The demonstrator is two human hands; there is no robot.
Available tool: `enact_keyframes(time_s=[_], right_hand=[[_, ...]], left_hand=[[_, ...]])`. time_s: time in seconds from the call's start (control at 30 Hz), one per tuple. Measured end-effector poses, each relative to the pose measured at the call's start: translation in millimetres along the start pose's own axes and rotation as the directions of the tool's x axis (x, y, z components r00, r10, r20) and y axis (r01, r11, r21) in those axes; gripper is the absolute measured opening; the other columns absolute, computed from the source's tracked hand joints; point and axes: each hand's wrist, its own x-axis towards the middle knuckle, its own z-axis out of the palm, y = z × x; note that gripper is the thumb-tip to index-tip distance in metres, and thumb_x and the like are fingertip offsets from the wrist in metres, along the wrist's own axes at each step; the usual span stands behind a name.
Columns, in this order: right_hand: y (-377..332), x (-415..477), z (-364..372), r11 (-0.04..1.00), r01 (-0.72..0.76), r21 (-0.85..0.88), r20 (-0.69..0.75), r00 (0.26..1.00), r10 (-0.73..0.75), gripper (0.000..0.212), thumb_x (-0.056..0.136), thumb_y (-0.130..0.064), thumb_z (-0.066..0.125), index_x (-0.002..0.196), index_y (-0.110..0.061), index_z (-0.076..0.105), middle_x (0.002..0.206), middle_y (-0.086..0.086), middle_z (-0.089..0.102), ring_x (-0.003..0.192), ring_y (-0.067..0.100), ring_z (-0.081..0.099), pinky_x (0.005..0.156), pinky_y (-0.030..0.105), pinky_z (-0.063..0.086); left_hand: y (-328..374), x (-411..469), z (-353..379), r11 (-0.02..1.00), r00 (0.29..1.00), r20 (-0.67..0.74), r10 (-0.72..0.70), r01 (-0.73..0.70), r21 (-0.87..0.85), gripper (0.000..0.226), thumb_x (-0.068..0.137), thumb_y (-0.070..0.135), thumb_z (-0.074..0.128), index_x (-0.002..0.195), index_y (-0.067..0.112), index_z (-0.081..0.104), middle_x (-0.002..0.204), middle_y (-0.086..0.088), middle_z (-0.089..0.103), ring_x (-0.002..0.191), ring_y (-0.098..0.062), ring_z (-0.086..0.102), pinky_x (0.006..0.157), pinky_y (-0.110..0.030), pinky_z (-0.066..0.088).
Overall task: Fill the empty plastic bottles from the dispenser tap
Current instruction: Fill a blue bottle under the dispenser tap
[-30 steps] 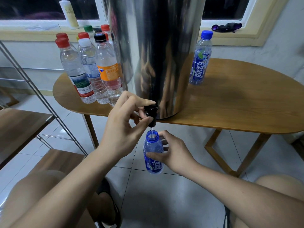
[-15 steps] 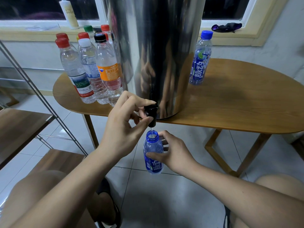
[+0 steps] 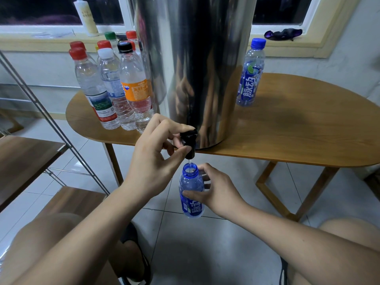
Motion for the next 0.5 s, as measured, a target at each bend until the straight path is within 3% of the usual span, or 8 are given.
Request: enact_keyframes(time_s=[0.5], right_hand=[[-1.7,-0.9,-0.3,1.0,-0.003,0.007,0.005,1.0,0.003,0.065,0.08,-0.051,0.093,0.131,-0.041,0.055,0.129,-0.021,0.068,0.113,0.003,0.066,0.093,0.024,0.061]], left_hand=[[1.2,0.4,-0.8,1.0,1.0,0.003,0.003,-0.003,-0.005,0.05,0.091,-0.009,0.081,0.123,0.027,0.067,0.105,-0.008,0.055,0.089,-0.025,0.065,0.068,-0.036,0.055]])
